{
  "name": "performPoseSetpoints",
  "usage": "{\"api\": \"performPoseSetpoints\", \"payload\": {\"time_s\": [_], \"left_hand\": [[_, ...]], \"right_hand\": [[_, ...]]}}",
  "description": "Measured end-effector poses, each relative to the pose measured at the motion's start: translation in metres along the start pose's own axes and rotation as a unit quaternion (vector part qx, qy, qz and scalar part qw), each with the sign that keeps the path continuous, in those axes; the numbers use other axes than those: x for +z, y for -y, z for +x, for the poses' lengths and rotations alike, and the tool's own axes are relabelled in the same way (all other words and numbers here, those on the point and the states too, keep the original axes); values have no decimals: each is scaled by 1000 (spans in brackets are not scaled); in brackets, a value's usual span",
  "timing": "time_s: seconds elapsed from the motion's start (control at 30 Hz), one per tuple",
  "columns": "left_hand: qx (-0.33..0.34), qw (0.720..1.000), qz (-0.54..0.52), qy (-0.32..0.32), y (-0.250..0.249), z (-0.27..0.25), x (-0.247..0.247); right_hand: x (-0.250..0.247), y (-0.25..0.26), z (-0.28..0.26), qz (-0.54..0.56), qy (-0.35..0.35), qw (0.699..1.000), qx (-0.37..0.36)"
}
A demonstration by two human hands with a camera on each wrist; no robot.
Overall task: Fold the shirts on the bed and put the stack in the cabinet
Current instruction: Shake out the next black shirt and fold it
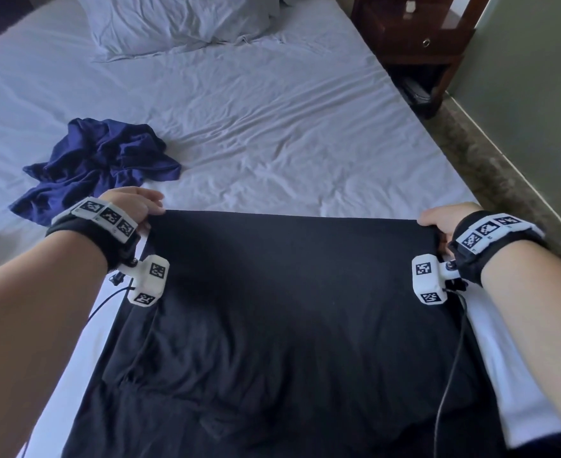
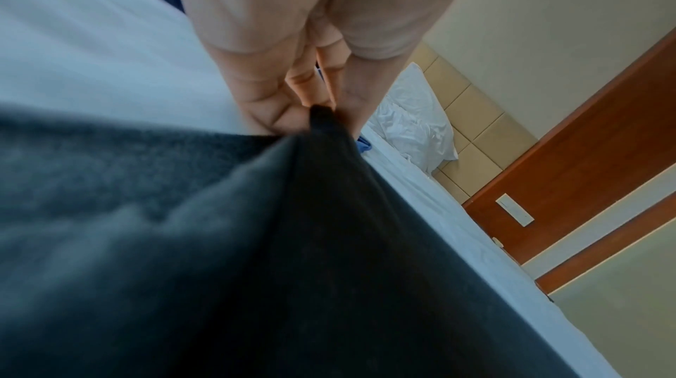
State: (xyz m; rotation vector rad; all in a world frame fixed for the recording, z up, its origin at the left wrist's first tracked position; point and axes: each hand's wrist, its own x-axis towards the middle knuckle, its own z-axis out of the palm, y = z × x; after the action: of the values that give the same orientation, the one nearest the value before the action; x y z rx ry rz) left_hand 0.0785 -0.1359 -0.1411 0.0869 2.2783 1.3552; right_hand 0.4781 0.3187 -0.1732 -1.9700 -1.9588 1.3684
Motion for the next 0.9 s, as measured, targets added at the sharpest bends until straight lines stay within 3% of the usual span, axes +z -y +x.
{"api": "performPoseSetpoints", "payload": {"time_s": [0.17, 0.3, 0.37, 0.43, 0.5, 0.57, 0.63, 0.77, 0.9], "left_hand": [[5, 1000, 28, -3, -2, -4, 8], [10, 999, 10, -39, -7, -13, 8], [40, 994, 61, -83, -18, -28, 8], [118, 964, 218, -95, -25, -51, 19], [192, 912, 360, -42, -22, -74, 36], [196, 859, 470, 53, -11, -91, 55], [157, 833, 521, 97, 2, -100, 68], [101, 855, 495, 121, 21, -90, 73], [81, 843, 516, 133, 23, -87, 82]], "right_hand": [[-6, 21, -46, -82, -19, 996, -10], [-9, 22, -74, -13, -56, 998, 13], [-9, 27, -88, -2, -60, 998, -27], [-6, 31, -104, -98, -125, 980, -118], [12, 34, -125, -179, -159, 950, -202], [39, 29, -144, -224, -82, 941, -239], [63, 17, -148, -298, -2, 931, -210], [77, -2, -132, -371, 45, 908, -189], [84, -2, -118, -403, 80, 897, -160]]}}
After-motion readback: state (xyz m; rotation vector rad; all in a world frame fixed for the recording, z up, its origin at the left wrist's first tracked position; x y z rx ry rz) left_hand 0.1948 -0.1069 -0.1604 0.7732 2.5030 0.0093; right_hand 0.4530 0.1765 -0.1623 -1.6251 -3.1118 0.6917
